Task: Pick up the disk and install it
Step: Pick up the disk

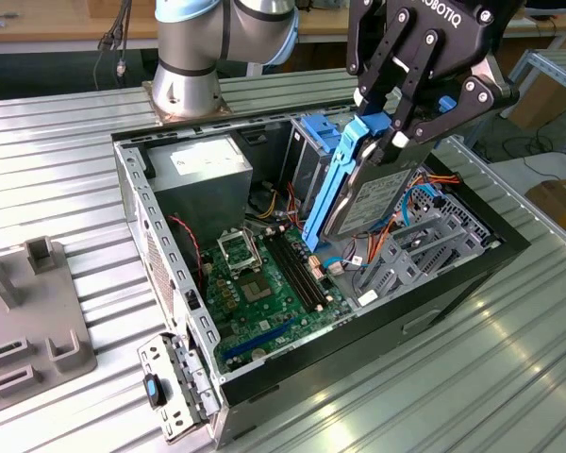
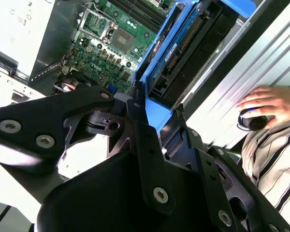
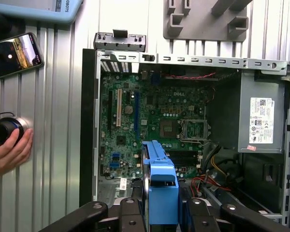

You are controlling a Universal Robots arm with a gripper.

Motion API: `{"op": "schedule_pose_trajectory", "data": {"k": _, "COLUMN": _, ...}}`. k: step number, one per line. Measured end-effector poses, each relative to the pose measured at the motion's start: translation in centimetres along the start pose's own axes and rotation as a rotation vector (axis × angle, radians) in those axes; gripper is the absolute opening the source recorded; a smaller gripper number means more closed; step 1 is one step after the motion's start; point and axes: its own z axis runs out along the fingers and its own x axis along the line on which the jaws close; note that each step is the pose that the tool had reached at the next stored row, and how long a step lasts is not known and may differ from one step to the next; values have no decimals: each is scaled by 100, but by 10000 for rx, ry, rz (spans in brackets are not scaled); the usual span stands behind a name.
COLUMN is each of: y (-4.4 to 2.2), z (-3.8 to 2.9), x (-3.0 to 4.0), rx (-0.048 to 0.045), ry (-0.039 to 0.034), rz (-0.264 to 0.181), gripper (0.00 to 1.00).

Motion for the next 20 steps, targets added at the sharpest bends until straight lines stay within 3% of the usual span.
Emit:
{"op": "schedule_pose_trajectory", "data": {"k": 9, "y": -40, "z": 0, "x": 5, "rx": 0, "ry": 1, "rz": 1, "gripper": 36}}
{"op": "schedule_pose_trajectory", "data": {"k": 16, "y": -38, "z": -4, "x": 94, "rx": 0, "ry": 1, "rz": 0, "gripper": 36}}
{"op": "schedule_pose_trajectory", "data": {"k": 20, "y": -38, "z": -5, "x": 98, "rx": 0, "ry": 1, "rz": 0, "gripper": 36}}
